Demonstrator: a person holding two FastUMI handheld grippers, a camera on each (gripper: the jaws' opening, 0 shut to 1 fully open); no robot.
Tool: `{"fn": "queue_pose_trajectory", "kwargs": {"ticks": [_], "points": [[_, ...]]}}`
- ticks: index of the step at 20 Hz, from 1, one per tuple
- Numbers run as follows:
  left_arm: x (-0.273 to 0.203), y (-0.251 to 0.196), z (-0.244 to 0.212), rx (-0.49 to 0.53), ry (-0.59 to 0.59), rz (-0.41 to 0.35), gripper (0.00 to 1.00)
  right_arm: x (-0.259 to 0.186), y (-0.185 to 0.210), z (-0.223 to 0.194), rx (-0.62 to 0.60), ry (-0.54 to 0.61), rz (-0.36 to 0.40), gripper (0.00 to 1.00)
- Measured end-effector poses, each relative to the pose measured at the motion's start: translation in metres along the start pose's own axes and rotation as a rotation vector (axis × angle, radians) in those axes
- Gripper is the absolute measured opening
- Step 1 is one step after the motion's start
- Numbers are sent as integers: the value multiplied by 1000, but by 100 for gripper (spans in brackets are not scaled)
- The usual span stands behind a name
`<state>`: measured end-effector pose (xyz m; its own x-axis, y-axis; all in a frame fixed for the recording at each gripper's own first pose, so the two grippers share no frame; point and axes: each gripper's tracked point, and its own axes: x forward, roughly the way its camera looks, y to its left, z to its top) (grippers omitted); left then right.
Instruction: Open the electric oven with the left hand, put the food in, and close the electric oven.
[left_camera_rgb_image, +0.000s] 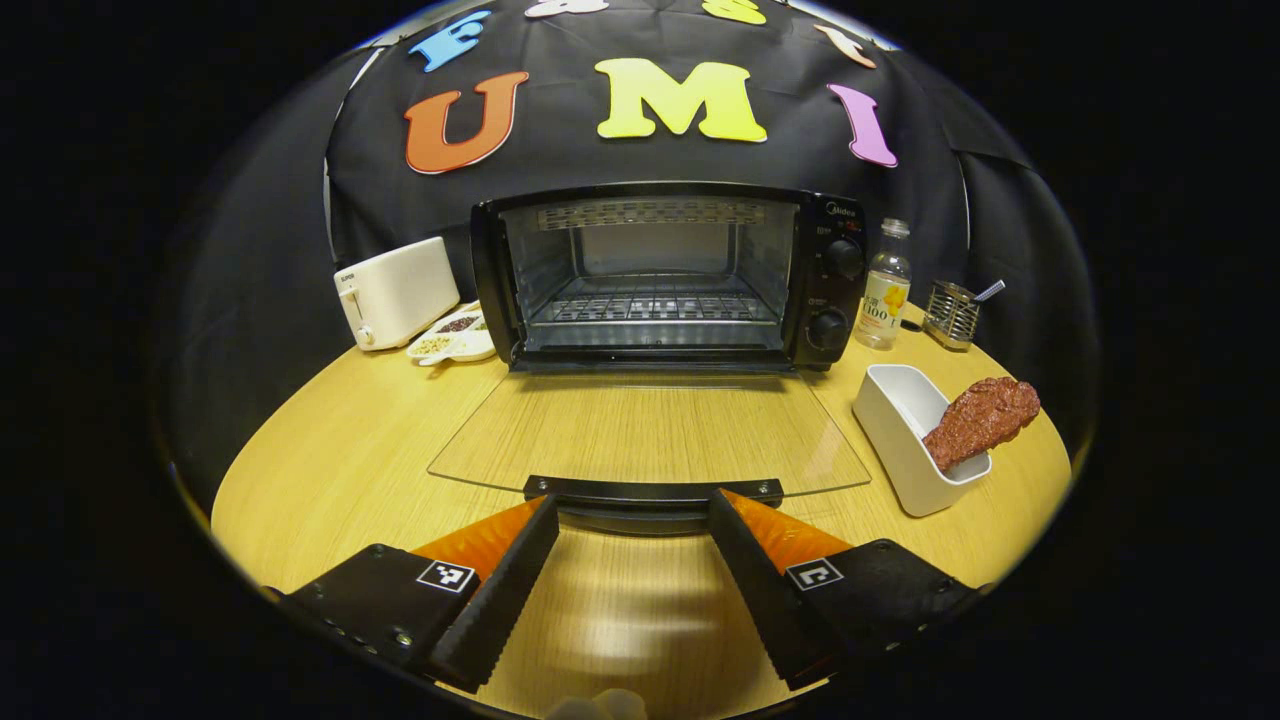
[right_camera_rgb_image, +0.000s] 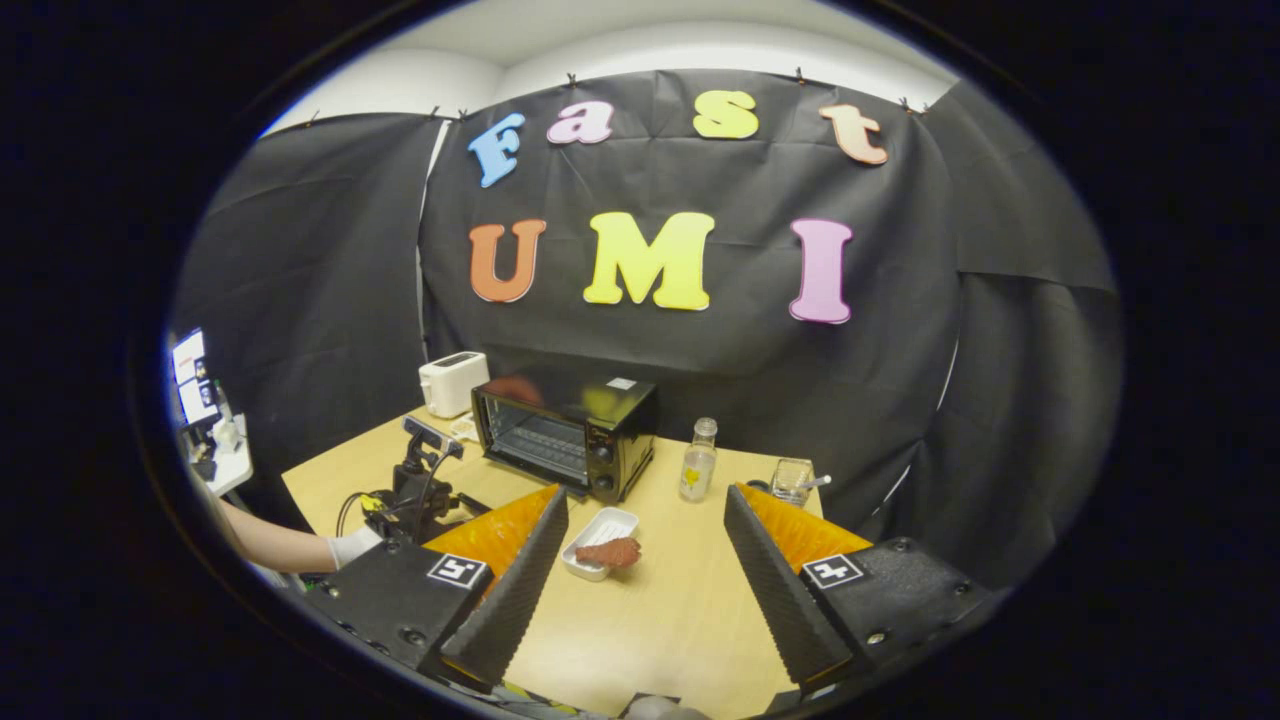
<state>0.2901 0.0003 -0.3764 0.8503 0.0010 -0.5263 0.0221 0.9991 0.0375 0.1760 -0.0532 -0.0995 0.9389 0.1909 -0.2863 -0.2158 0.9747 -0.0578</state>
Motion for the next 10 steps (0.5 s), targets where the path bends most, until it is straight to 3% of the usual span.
{"fn": "queue_pose_trajectory", "kwargs": {"ticks": [5,10], "points": [[-47,9,19,-42,-64,19,97,2,3,-1,2,-13,11,100],[-139,27,47,-89,-154,45,97,9,10,-10,22,-6,24,100]]}}
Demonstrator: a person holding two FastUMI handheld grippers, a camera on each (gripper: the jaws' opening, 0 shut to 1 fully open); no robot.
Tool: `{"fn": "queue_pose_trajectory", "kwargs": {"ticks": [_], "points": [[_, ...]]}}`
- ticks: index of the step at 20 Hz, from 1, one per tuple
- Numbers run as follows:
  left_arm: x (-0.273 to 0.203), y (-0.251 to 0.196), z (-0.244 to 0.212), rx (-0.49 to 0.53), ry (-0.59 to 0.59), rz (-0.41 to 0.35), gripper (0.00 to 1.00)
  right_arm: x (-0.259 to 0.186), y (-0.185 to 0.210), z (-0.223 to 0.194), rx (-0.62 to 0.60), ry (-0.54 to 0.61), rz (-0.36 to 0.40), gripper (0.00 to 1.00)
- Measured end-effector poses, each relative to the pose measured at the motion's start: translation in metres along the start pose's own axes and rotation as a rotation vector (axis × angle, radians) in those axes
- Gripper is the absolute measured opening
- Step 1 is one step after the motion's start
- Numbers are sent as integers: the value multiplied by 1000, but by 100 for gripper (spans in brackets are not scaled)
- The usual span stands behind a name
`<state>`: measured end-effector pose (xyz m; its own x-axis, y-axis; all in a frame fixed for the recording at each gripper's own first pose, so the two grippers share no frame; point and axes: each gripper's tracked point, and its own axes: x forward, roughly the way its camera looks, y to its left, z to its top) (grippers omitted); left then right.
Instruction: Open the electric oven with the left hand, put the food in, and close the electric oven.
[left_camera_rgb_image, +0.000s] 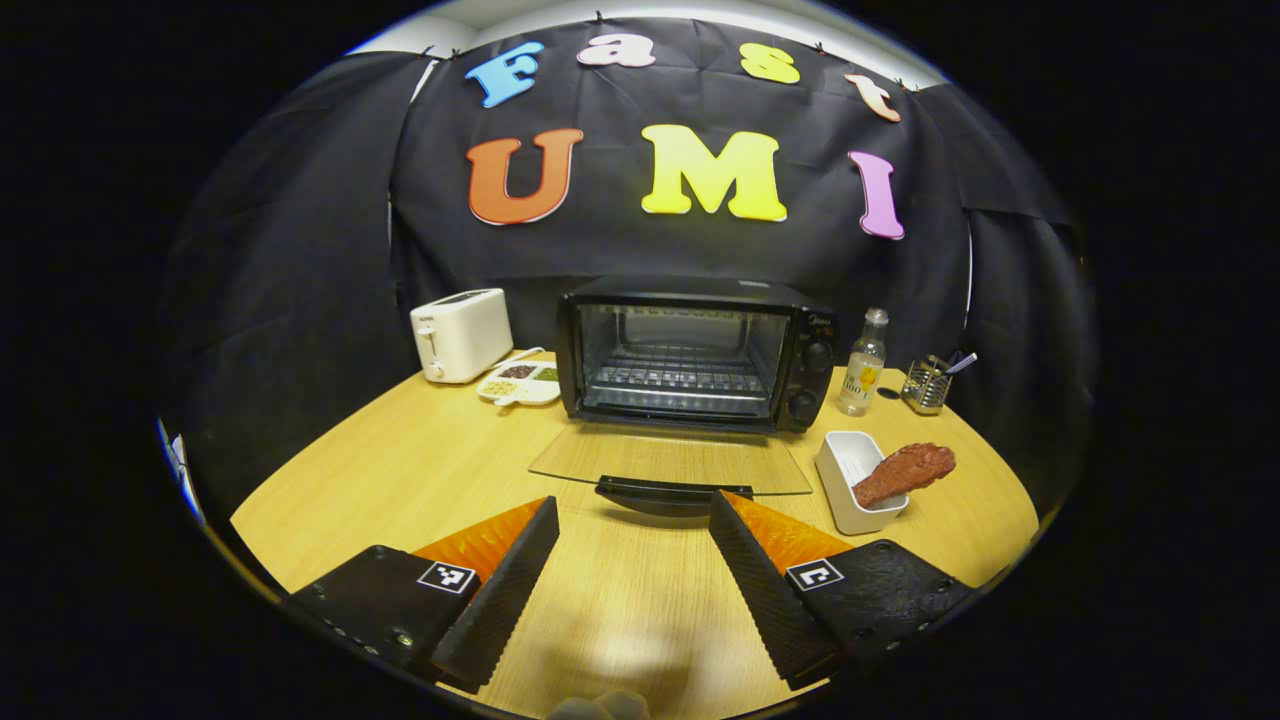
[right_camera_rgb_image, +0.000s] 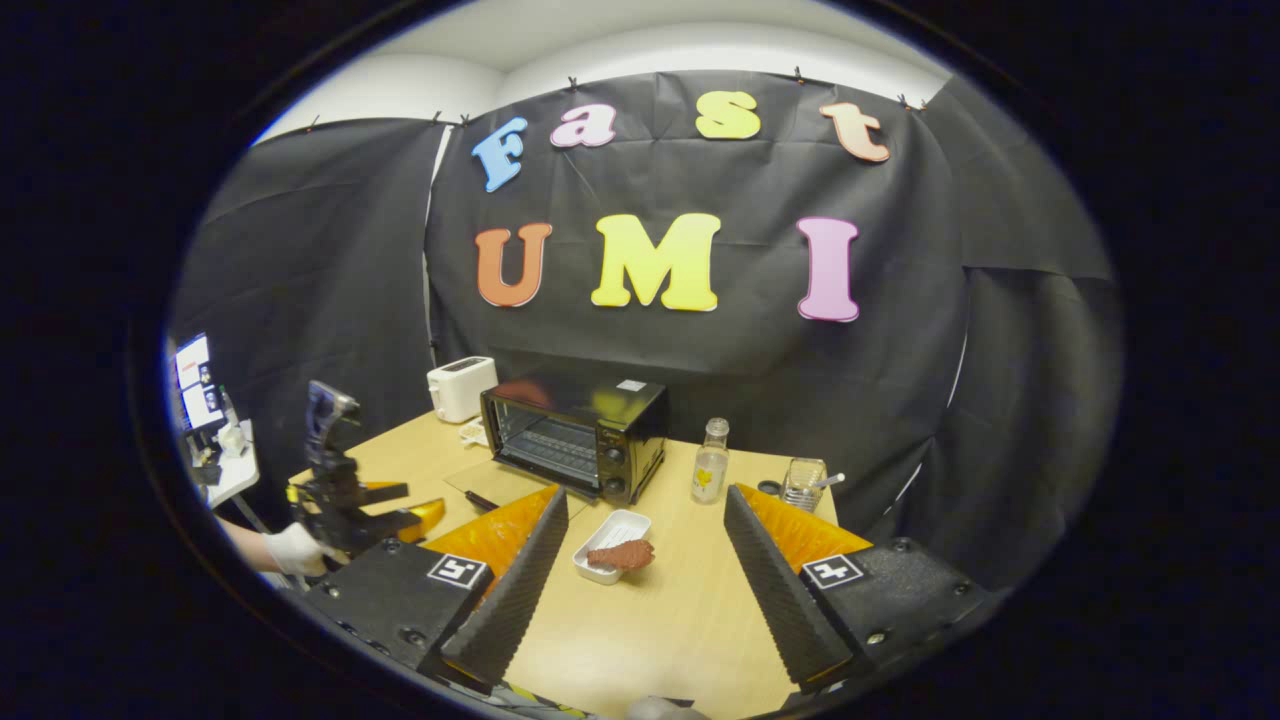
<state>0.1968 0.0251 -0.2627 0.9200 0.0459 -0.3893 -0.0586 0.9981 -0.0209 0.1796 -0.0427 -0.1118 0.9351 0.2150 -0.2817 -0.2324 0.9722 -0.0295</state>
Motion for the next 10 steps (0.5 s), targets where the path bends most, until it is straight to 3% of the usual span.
{"fn": "queue_pose_trajectory", "kwargs": {"ticks": [4,10], "points": [[-73,20,36,4,-85,6,97,7,7,-5,38,12,-10,96],[-164,42,67,24,-157,-15,97,13,26,-21,72,26,-46,99]]}}
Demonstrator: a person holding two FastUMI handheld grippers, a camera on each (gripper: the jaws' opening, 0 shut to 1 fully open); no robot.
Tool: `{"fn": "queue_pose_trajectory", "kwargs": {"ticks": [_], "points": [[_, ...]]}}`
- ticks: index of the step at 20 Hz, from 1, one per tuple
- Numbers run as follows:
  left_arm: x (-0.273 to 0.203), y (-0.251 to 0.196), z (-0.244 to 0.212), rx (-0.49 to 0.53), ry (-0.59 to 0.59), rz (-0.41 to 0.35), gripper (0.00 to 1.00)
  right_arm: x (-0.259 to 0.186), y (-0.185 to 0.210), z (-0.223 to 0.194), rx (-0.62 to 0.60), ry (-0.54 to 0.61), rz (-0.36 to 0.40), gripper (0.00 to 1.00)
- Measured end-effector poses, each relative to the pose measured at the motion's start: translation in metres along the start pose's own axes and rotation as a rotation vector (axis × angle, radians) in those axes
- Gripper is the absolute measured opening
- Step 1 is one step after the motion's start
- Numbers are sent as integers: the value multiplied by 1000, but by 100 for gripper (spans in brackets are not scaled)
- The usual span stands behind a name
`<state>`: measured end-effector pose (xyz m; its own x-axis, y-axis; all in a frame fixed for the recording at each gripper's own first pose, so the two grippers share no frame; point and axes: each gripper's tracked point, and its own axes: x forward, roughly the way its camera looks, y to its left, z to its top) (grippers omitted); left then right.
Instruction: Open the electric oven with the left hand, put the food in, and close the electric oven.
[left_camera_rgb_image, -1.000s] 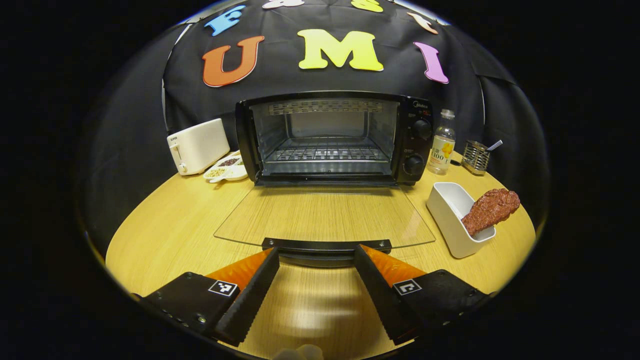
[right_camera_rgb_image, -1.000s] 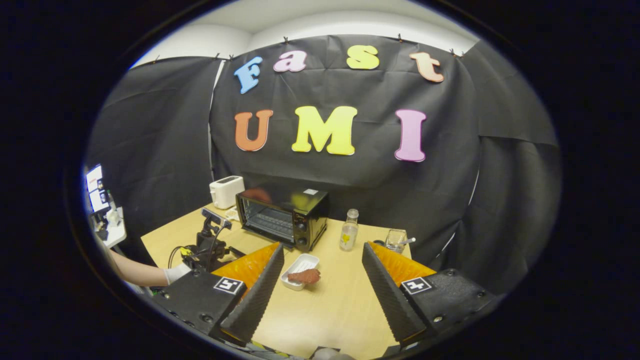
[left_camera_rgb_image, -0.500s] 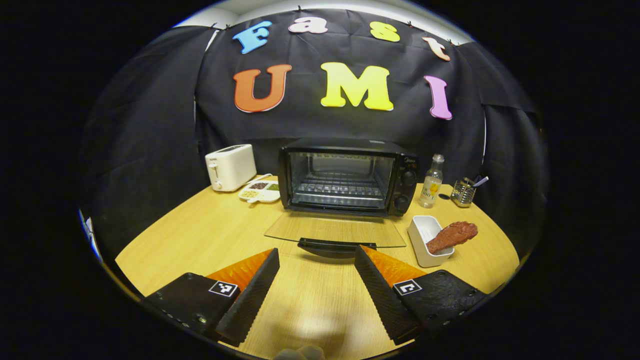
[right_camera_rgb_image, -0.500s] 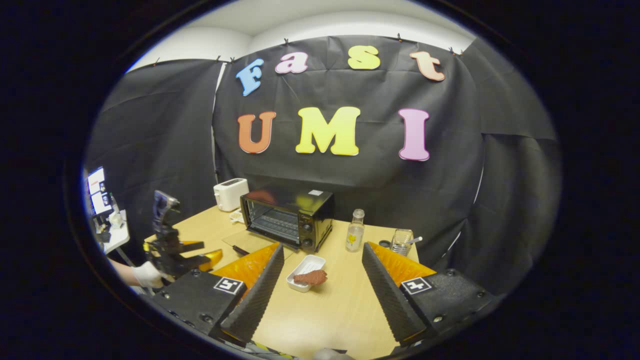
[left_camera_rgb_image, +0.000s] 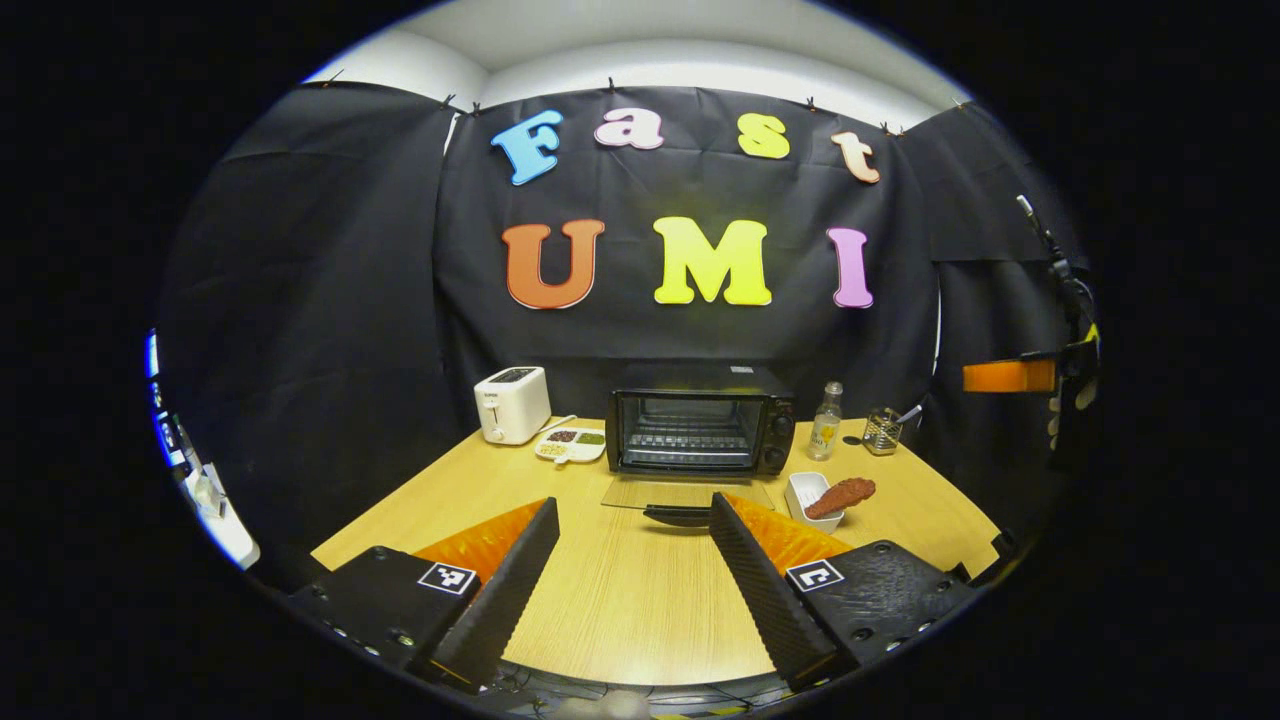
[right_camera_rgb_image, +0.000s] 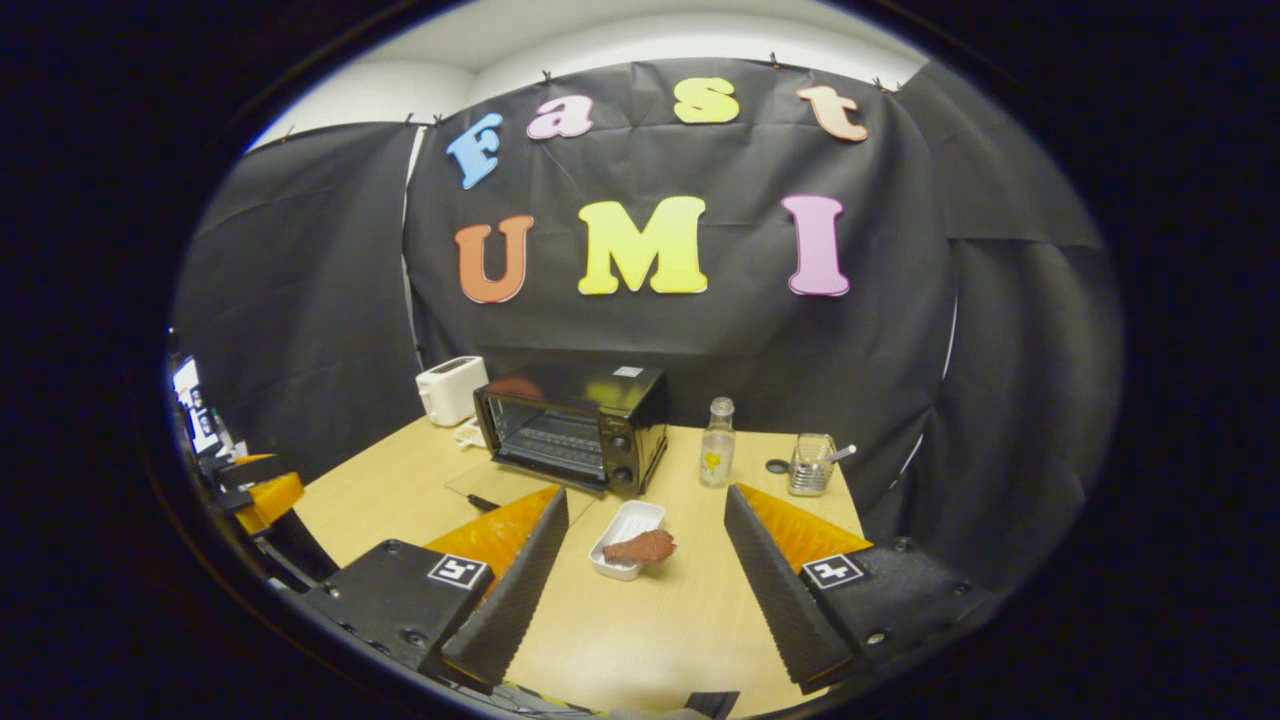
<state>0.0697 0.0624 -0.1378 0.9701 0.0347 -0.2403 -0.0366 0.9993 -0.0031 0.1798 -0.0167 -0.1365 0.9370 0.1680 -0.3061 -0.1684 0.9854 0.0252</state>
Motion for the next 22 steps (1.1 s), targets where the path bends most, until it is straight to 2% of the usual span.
{"fn": "queue_pose_trajectory", "kwargs": {"ticks": [2,3,4,6,9,14,15,17,20,21,22], "points": [[-23,5,8,5,-21,-9,96,3,4,-13,-9,16,-20,100],[-31,7,10,13,-29,-13,96,5,6,-20,-8,25,-29,96],[-39,9,11,21,-35,-16,97,7,8,-28,-5,37,-37,100],[-55,10,16,20,-45,-32,96,11,11,-43,16,62,-52,96],[-67,10,22,13,-57,-45,96,22,12,-67,41,103,-64,99],[-66,10,47,-16,-88,-30,97,65,-5,-108,72,214,-68,99],[-62,10,54,-22,-103,-26,97,75,-9,-113,81,237,-62,96],[-53,6,64,-19,-108,-13,97,94,-20,-120,110,270,-53,100],[-36,0,79,-13,-109,7,96,128,-38,-134,184,336,-37,94],[-30,-4,81,-17,-107,13,96,140,-44,-140,226,365,-28,96],[-24,-9,83,-19,-106,18,96,151,-42,-145,279,398,12,93]]}}
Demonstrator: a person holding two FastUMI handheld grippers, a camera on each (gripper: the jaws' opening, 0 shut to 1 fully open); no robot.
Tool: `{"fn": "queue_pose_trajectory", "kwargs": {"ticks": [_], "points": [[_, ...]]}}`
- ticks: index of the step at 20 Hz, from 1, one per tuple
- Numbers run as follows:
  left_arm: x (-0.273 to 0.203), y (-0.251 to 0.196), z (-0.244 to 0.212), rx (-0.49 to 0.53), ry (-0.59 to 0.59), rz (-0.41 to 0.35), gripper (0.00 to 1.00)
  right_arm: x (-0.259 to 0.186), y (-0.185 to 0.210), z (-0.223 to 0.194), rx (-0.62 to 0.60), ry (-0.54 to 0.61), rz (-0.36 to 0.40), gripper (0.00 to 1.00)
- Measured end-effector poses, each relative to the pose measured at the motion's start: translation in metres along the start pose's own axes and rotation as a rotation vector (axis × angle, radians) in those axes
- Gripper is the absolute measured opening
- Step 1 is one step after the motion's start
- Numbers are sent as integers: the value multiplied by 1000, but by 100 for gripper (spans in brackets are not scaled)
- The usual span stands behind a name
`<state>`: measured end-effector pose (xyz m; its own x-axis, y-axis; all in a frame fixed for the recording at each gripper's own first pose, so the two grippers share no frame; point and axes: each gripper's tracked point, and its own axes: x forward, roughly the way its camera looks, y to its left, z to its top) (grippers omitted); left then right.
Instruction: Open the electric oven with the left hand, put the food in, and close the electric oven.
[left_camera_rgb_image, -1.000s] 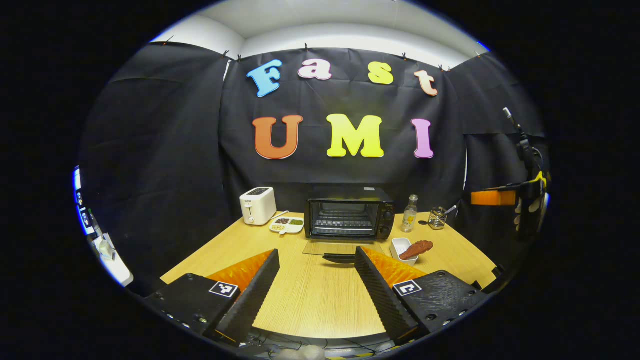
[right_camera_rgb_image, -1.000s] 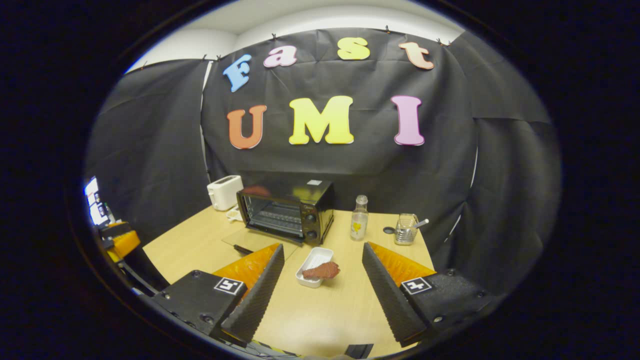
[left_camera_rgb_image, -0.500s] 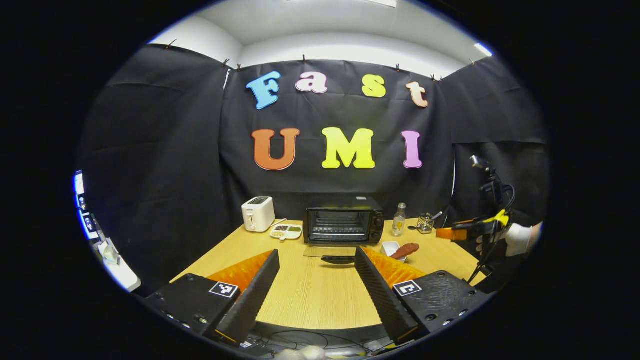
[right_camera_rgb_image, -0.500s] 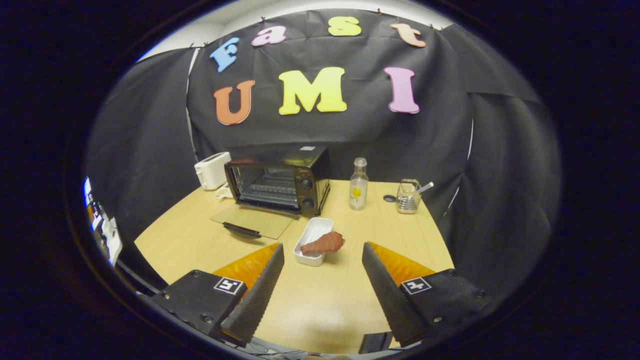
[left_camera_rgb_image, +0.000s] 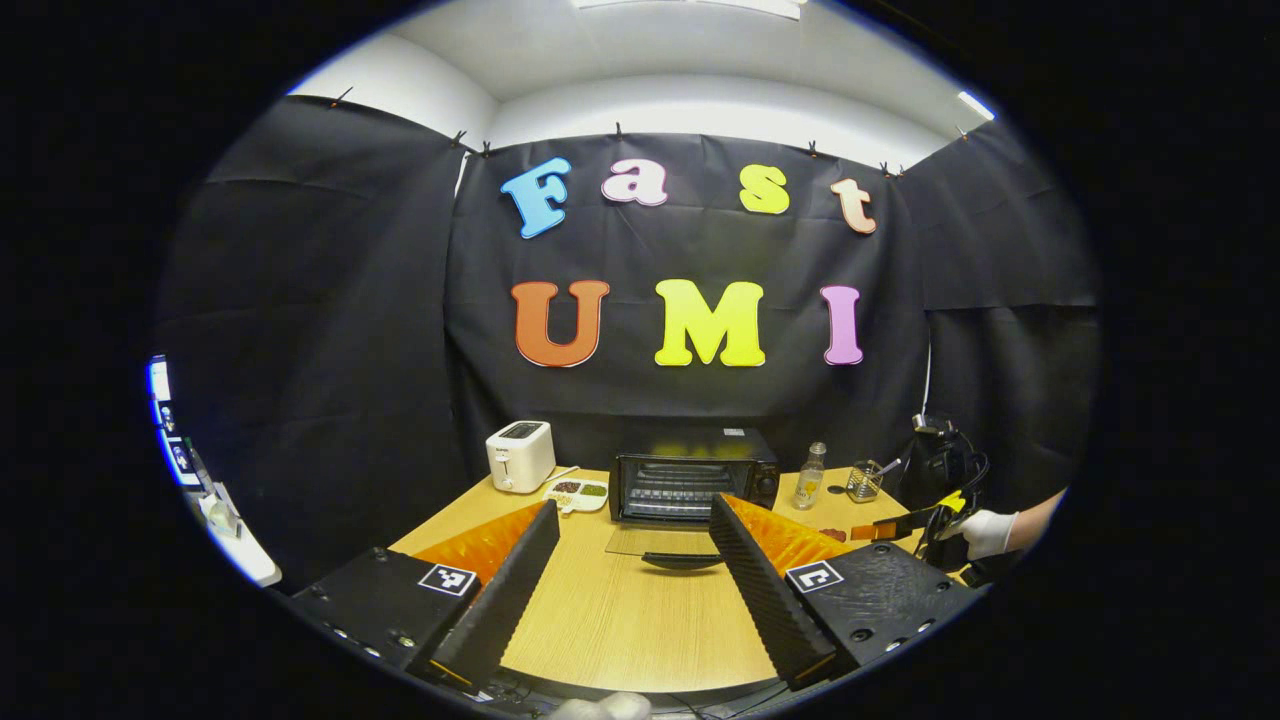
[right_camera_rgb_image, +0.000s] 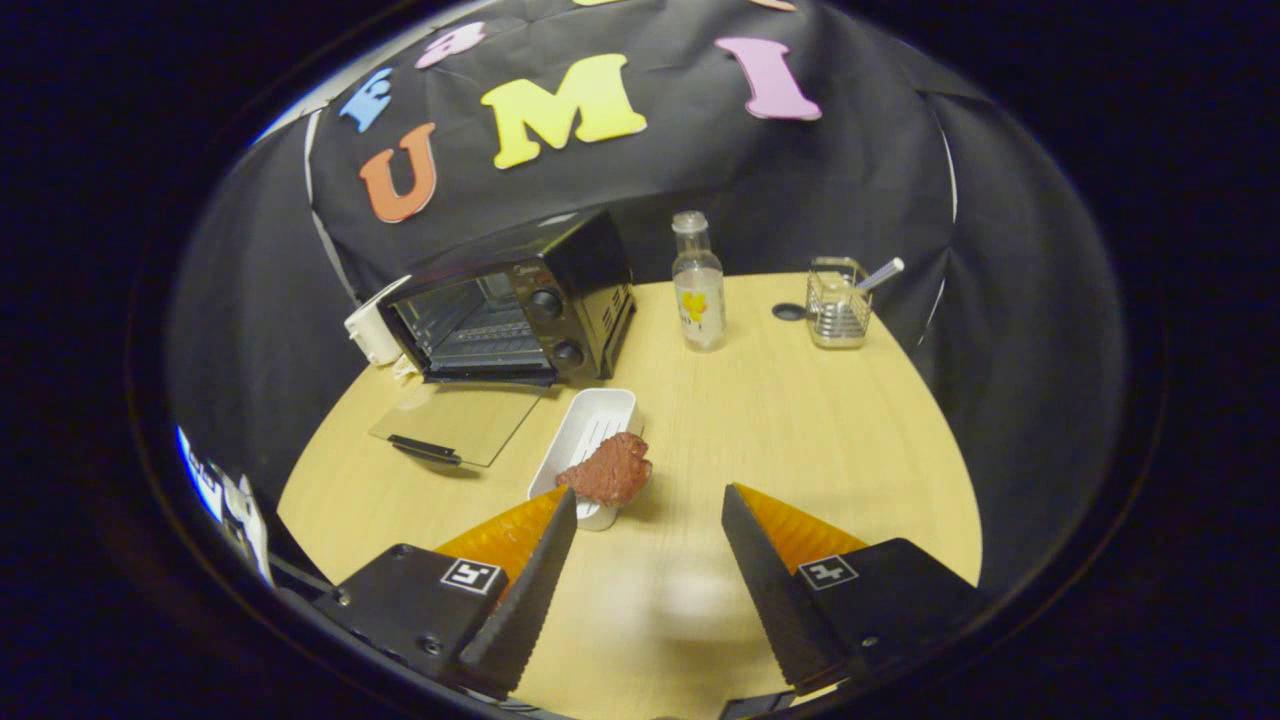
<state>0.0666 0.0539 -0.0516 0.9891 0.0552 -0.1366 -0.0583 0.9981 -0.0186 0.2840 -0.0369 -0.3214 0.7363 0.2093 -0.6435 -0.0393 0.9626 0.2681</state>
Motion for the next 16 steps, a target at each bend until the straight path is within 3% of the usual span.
{"fn": "queue_pose_trajectory", "kwargs": {"ticks": [3,4,5,9,10,11,13,16], "points": [[18,-9,3,-6,8,31,96,30,3,0,108,100,110,78],[23,-12,4,-15,10,41,96,39,1,1,131,129,134,69],[28,-13,5,-21,13,57,96,46,2,-2,156,153,153,71],[40,-18,9,-15,18,116,96,60,11,0,169,212,248,54],[42,-19,8,-11,19,130,96,62,15,1,173,221,268,35],[44,-21,8,-8,22,137,97,65,16,2,172,229,275,34],[45,-23,9,-3,22,149,96,66,18,4,179,242,298,22],[51,-28,10,3,30,149,96,65,19,10,156,240,313,16]]}}
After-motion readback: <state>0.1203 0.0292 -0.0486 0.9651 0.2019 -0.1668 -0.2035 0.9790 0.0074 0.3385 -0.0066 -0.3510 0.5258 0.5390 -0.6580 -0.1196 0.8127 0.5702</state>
